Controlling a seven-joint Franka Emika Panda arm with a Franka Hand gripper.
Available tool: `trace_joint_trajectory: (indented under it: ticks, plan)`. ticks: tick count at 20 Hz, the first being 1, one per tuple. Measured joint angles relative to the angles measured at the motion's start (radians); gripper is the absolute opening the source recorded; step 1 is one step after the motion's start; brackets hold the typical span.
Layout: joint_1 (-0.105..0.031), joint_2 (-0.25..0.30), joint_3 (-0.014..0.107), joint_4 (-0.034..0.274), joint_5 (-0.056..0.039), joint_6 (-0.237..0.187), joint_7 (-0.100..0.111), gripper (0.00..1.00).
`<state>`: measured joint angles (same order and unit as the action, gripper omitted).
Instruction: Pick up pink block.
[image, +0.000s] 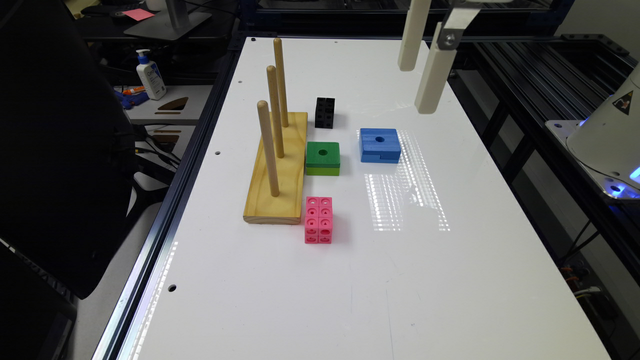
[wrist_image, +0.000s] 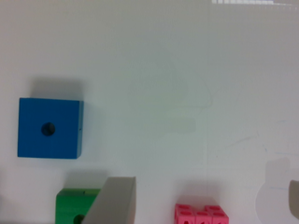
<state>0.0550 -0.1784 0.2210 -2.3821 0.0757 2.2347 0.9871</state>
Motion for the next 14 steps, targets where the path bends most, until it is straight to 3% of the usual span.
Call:
trace_joint_trajectory:
  ticks: [2,8,14]
  plan:
    - [0.0,0.01,0.006,0.012,0.0,0.0,0.006,1.0]
    - [0.0,0.068,0.043,0.077,-0.0042,0.0,0.051,1.0]
    - [-0.001,0.126,0.046,0.134,-0.0065,0.0,0.056,1.0]
